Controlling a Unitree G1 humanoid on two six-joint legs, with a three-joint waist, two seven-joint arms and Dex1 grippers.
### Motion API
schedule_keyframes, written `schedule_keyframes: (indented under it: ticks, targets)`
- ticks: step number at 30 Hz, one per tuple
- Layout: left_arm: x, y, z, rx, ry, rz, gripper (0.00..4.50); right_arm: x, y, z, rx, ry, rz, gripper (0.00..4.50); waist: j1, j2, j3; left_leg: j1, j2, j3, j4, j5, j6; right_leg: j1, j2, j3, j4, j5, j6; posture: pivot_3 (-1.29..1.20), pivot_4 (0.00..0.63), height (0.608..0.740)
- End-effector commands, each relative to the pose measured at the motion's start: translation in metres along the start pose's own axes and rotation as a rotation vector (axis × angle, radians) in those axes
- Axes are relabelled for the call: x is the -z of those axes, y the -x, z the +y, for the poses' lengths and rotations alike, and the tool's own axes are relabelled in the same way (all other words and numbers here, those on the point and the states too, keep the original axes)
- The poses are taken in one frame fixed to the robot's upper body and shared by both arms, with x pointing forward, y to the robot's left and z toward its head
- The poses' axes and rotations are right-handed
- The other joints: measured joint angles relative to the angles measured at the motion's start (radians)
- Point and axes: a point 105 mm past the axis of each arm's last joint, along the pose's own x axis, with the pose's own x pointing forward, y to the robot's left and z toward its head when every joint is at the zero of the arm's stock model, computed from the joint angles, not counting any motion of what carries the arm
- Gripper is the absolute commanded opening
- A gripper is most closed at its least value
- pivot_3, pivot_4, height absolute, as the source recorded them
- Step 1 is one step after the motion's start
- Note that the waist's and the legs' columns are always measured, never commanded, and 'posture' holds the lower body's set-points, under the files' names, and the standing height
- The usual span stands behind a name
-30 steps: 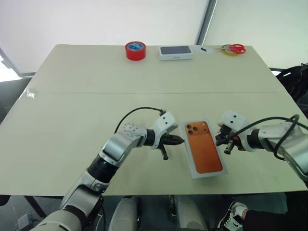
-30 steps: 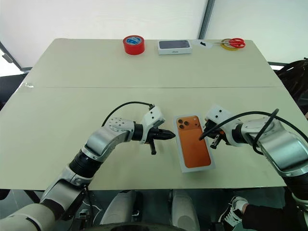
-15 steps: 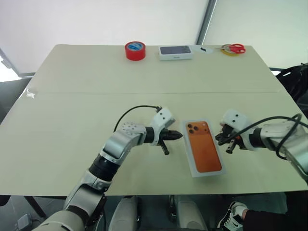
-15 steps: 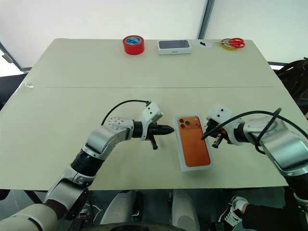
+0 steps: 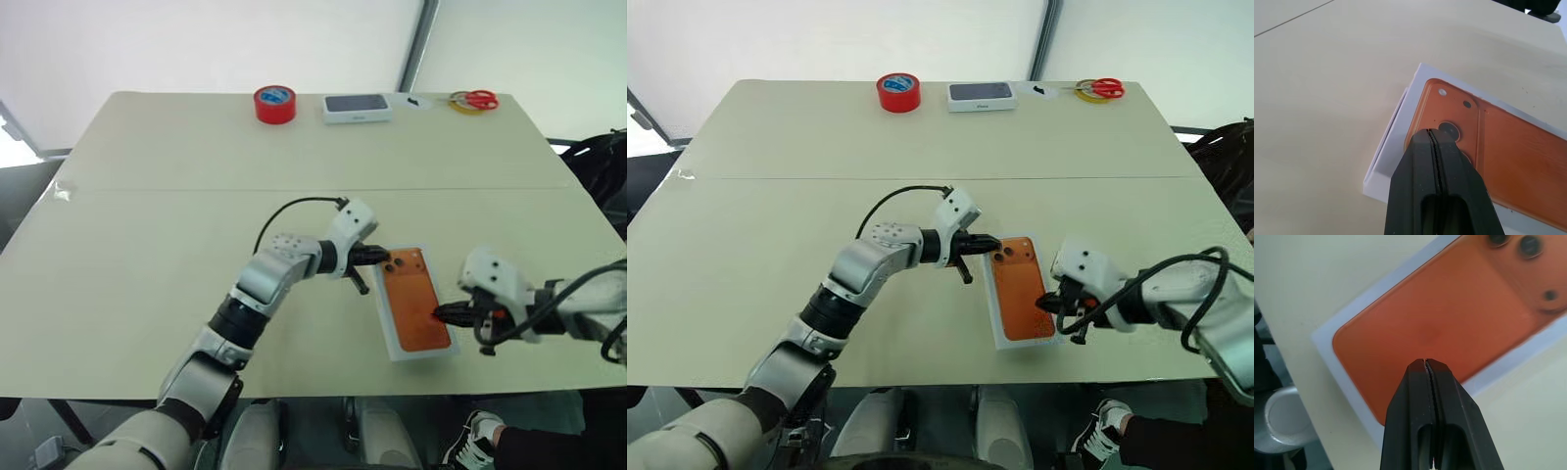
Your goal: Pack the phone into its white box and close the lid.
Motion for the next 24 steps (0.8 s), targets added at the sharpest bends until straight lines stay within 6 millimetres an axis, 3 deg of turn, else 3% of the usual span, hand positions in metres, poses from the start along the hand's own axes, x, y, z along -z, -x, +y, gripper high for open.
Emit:
schedule_keyframes:
  ticks: [1, 9, 14, 19, 24]
  targets:
    - [0.015, -0.004, 0.003, -0.024, -0.005, 0.067, 0.00, 0.007, -0.008, 0.005, 0.018, 0.011, 0.038, 0.03, 0.000, 0.000, -0.001, 0.000, 0.000, 0.000, 0.000, 0.000, 0.000, 0.000, 0.000, 0.000, 0.000, 0.000, -0.001, 0.00, 0.150, 0.732]
    - [0.023, -0.001, 0.013, -0.072, 0.009, 0.088, 0.00, 0.012, -0.014, -0.002, 0.063, -0.010, 0.054, 0.03, -0.001, -0.010, -0.014, 0.005, 0.001, -0.001, 0.000, 0.000, 0.000, 0.005, 0.000, -0.001, -0.001, -0.003, 0.000, 0.00, 0.150, 0.732]
    - [-0.008, 0.033, 0.020, -0.045, 0.040, -0.084, 0.00, -0.019, 0.010, -0.028, 0.145, -0.044, -0.130, 0.03, -0.008, -0.008, -0.013, 0.007, 0.002, 0.000, -0.001, 0.000, 0.000, 0.006, 0.001, -0.001, -0.001, -0.003, 0.001, 0.00, 0.150, 0.732]
    - [0.008, 0.059, 0.003, 0.076, -0.036, -0.012, 0.00, -0.008, 0.021, -0.044, 0.199, -0.060, -0.063, 0.03, 0.004, -0.004, -0.013, 0.003, 0.002, -0.001, -0.003, 0.000, 0.000, 0.001, 0.001, -0.001, 0.001, -0.001, -0.001, 0.00, 0.150, 0.732]
    - [0.031, 0.058, -0.027, 0.215, -0.105, 0.098, 0.00, 0.018, 0.014, -0.049, 0.213, -0.059, 0.062, 0.03, 0.023, -0.004, -0.013, 0.000, -0.002, 0.001, -0.001, 0.000, 0.000, 0.000, -0.004, 0.000, -0.001, -0.002, -0.002, 0.00, 0.150, 0.732]
